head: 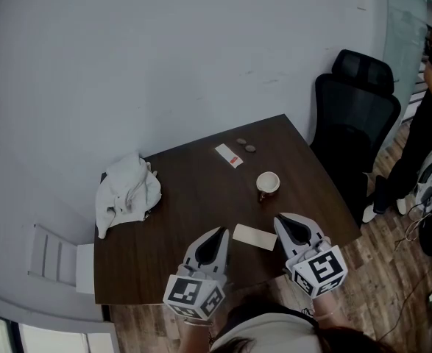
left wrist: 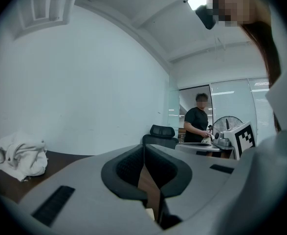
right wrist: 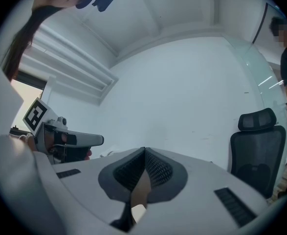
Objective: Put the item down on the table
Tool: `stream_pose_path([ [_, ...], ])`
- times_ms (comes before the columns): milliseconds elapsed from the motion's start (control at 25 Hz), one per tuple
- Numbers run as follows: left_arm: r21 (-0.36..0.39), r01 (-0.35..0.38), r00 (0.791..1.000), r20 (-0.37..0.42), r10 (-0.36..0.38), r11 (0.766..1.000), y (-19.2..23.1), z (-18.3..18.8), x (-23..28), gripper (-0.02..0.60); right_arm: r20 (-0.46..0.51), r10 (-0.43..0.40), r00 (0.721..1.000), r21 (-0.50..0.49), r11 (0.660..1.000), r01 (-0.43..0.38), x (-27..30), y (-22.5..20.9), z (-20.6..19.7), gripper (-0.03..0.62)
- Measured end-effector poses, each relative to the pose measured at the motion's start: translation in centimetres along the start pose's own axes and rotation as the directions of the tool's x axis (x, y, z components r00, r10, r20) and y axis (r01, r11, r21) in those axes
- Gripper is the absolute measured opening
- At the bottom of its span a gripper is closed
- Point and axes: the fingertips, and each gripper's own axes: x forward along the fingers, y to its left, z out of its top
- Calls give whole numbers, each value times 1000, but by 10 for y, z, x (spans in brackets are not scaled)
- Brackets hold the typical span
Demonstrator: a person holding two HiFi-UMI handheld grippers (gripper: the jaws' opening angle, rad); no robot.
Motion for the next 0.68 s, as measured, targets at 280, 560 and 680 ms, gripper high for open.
stream_pose_path([
  [280, -7, 2, 1000, -8, -2, 1000, 0, 0, 1, 25, 3, -6, 1000, -4, 1000, 6, 3, -1, 1, 8],
  [560, -13, -3, 1000, -17, 3, 1000, 1, 0, 6, 25, 6, -4, 1000, -18, 1000, 4, 7, -7, 0, 6],
  [680, -15, -5, 1000, -21, 5, 1000, -1, 0, 7, 25, 2, -8, 1000, -46, 999, 8, 7, -7, -2, 6],
])
